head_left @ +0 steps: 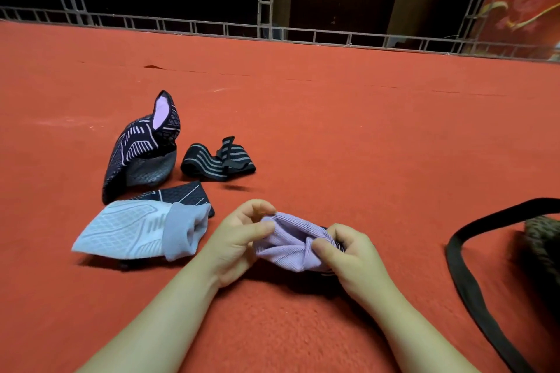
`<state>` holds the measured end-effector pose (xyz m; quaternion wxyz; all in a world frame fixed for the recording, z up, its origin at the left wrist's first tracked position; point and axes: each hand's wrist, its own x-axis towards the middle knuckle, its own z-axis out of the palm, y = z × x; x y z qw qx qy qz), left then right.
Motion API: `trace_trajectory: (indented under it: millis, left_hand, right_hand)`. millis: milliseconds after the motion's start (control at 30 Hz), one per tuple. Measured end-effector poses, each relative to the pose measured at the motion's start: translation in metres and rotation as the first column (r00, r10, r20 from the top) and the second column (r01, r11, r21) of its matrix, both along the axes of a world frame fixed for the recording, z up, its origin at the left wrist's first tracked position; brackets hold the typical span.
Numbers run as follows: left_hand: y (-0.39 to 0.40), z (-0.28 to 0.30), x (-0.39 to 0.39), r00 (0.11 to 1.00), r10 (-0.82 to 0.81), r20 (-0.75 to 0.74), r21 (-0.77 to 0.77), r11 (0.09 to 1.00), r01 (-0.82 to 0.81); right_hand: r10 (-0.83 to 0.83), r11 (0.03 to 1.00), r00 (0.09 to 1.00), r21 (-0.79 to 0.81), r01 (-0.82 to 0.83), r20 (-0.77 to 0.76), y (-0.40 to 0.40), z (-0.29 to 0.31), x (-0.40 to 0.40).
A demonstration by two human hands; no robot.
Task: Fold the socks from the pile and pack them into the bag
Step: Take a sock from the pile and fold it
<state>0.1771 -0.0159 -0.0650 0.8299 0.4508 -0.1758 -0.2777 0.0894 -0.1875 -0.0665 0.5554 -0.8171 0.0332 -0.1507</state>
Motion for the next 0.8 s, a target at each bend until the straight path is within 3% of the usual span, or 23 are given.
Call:
trace_trajectory:
  millis: [100, 167, 200, 267, 333, 367, 433, 533, 733, 800]
  left_hand:
    - [0.002, 0.002, 0.007, 0.951, 0.309, 0.019, 0.013, 0.951, -0.309]
    - [0.008, 0.007, 0.008, 0.803, 0.502, 0.321, 0.033, 0.842, -0.539]
    - [0.007, 0.01, 0.002, 0.717, 0.488, 0.498, 0.034, 0.815, -0.578]
    - [-0.003, 0.01, -0.018, 0.59, 0.278, 0.758, 0.08, 0.858, -0.507]
    - [-0.016, 0.002, -0.031, 0.476, 0.043, 0.878, 0.195, 0.878, -0.437]
    - [-0.021, -0.003, -0.031, 0.445, -0.025, 0.895, 0.238, 0.871, -0.429]
    - [-0.02, -0.009, -0.027, 0.472, -0.059, 0.88, 0.282, 0.864, -0.417]
    - [-0.017, -0.01, -0.023, 0.501, -0.028, 0.865, 0.275, 0.861, -0.428]
    - [-0.02, -0.008, -0.021, 0.43, 0.046, 0.902, 0.214, 0.816, -0.536]
    - [-0.019, -0.007, -0.022, 0.351, 0.037, 0.936, 0.187, 0.792, -0.581]
  right_hand:
    - [-0.161, 0.986, 0.987, 0.044, 0.16, 0.01, -0.002, -0.002, 0.005]
    - [-0.311, 0.946, 0.95, 0.098, 0.308, 0.013, -0.009, -0.005, 0.007]
    - [-0.351, 0.932, 0.936, 0.095, 0.35, -0.004, -0.011, -0.005, 0.007]
    - [-0.317, 0.947, 0.948, 0.049, 0.318, -0.027, -0.008, -0.004, 0.006]
    - [-0.172, 0.982, 0.984, 0.079, 0.174, -0.037, -0.002, 0.0, 0.002]
    - [-0.073, 0.987, 0.995, 0.142, 0.081, -0.062, 0.0, 0.002, -0.001]
    - [0.1, 0.951, 0.991, 0.301, -0.067, -0.093, -0.002, 0.001, -0.005]
    - [0.21, 0.898, 0.974, 0.41, -0.16, -0.081, -0.003, -0.009, -0.004]
    - [0.461, 0.692, 0.881, 0.579, -0.43, 0.104, 0.007, -0.006, 0.002]
    - [0.506, 0.638, 0.853, 0.609, -0.471, 0.13, 0.008, 0.0, 0.002]
